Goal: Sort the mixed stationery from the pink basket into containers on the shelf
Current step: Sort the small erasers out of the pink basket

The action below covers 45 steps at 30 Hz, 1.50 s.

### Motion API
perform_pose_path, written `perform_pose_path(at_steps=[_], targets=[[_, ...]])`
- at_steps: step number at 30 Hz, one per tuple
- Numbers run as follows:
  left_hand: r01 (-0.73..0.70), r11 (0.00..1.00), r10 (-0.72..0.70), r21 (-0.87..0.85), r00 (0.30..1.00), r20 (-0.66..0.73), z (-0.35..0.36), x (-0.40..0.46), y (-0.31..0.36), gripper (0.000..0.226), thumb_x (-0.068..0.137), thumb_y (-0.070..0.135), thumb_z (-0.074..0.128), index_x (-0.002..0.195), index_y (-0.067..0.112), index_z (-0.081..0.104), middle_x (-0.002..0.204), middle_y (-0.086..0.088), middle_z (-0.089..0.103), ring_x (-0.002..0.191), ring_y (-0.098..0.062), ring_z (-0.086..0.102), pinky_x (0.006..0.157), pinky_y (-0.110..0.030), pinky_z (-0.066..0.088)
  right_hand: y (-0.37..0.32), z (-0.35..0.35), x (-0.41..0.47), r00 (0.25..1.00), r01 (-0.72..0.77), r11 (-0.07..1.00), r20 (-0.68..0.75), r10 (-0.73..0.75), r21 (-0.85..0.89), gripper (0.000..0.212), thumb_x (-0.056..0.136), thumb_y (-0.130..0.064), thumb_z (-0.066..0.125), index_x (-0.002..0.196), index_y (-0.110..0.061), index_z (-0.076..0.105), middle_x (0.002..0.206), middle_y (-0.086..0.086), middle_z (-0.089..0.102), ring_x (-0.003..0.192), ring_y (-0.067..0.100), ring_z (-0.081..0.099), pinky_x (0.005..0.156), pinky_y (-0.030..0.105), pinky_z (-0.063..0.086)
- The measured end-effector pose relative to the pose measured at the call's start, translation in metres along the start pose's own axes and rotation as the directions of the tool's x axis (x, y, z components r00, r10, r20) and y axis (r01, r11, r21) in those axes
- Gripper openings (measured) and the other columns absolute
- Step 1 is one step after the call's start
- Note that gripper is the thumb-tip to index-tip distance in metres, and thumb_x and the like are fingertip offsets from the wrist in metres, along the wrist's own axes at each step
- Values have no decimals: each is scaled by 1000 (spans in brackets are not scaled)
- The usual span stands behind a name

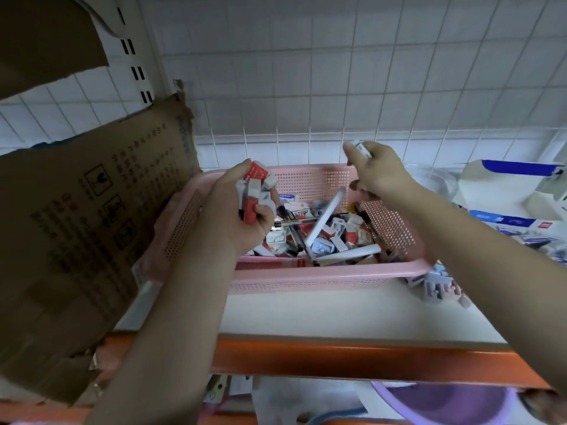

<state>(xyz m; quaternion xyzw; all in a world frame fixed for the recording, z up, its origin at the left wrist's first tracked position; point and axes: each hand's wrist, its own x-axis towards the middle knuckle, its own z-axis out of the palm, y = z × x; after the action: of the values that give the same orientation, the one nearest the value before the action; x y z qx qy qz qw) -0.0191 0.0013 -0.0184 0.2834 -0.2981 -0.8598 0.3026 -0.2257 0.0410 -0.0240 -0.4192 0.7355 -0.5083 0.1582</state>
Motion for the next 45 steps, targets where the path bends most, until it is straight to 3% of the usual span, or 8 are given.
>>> perform_pose_path(at_steps=[2,8,21,26,32,36,42,45], targets=[[-25,995,27,94,1000,-15,8,-4,-6,36,96,43,42,80,12,48,57,3,44,51,-4,37,35,-9,31,-8,-4,-10,979,-201,904,92,179,378,34,97,-43,45,78,-15,48,65,4,38,49,15,54,36,13,25],[-121,938,176,325,974,-144,34,-6,-28,34,87,46,59,92,12,60,68,-3,56,49,-7,41,34,-12,31,-1,-30,-46,947,-270,754,26,319,599,36,98,-47,40,80,-17,47,67,4,45,47,16,52,33,11,25],[-247,836,249,490,966,61,147,0,-149,22,87,42,60,72,26,59,57,8,60,47,-9,51,37,-16,32,95,-166,-124,862,-152,837,-344,373,526,36,99,-43,38,77,-17,48,55,4,50,51,24,60,38,14,24],[-220,874,326,434,927,-188,165,-7,-197,19,85,44,62,72,31,61,65,15,65,65,-9,60,53,-21,42,122,-178,-100,944,-181,863,-164,287,472,37,98,-46,37,75,-19,47,52,2,50,52,22,53,38,17,27],[-197,943,294,270,872,-391,166,-35,-222,30,93,30,56,68,19,45,34,8,34,26,-4,29,33,-10,26,116,-153,-78,980,-155,934,173,103,321,32,101,-34,39,98,-8,57,89,7,61,62,9,58,42,12,42],[-192,947,294,259,844,-449,156,-41,-228,28,95,36,54,75,16,57,42,2,43,32,-8,35,34,-14,27,111,-153,-72,950,-73,980,311,12,185,33,99,-41,39,101,-16,60,100,7,58,76,11,58,69,21,57],[-118,977,187,177,870,-457,138,-37,-226,30,92,38,55,82,10,63,52,-3,56,50,-14,45,31,-13,32,95,-159,-72,915,99,995,392,-95,11,37,100,-37,39,110,-13,64,121,12,63,78,18,63,51,12,43],[-106,989,139,101,898,-418,133,-33,-224,26,90,35,55,90,11,62,57,-3,55,50,-14,47,31,-14,31,93,-154,-74,930,100,993,348,-116,66,30,99,-31,45,104,-11,67,108,11,68,89,28,63,69,28,49]])
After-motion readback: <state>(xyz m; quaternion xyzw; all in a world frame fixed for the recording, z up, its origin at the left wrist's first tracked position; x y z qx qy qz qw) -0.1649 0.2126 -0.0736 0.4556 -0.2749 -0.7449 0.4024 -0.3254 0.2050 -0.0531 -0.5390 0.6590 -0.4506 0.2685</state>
